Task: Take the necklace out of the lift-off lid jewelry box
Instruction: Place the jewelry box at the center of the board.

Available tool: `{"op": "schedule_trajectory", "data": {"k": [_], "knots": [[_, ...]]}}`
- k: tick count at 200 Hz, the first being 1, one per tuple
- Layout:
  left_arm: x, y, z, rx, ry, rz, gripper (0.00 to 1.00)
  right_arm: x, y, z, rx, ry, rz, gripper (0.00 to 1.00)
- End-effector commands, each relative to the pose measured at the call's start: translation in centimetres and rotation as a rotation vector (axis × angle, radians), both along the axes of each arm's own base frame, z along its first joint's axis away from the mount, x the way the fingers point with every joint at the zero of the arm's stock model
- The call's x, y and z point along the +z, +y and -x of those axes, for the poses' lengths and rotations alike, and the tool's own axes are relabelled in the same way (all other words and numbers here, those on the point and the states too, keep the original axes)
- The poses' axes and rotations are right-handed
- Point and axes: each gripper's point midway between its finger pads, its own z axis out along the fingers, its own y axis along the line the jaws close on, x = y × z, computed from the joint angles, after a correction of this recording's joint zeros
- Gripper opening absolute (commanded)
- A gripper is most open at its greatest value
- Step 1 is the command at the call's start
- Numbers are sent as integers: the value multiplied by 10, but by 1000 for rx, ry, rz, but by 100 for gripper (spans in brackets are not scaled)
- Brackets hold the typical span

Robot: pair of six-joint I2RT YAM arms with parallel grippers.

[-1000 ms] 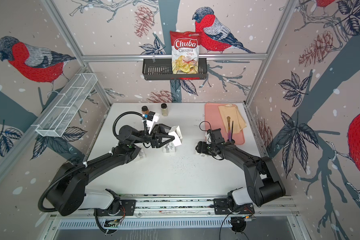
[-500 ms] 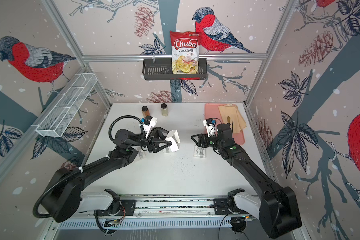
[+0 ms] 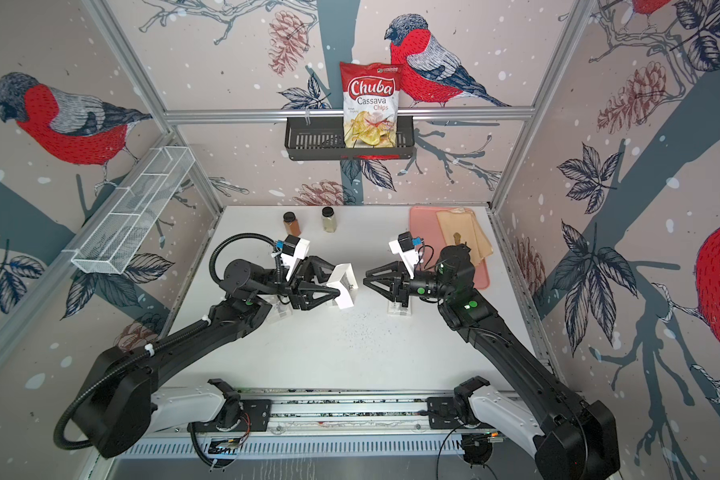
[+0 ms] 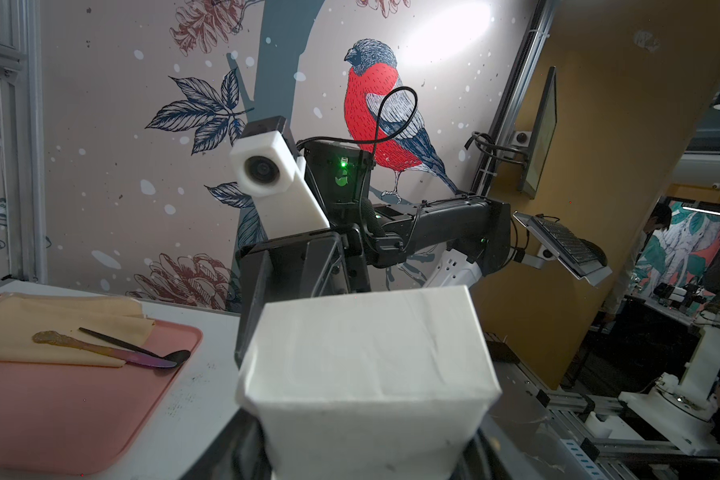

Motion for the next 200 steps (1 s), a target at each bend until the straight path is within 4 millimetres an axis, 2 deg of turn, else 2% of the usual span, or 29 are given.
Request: {"op": "schedule_trajectory", "data": {"k": [1,44,109,138,176,200], "knots": [[2,1,2,-1,-21,5,62,13,7,10,57,-87,-20,32],[1,0,1,-1,-16,2,62,9,18,7,76,-88,-9,31],[-2,0,1,-3,-12,-3,63,5,27,0,82,-73,0,12],[-3,-1,0,-5,-14,-6,72,3,28,-3,68,-68,5,0],[-7,-3,-5,14,0,-20,84,-7,26,-17,-3,-30,39,0],[-9,-3,-16,88,9,-44,86,-18,16,-35,-112,16,84,0]]}}
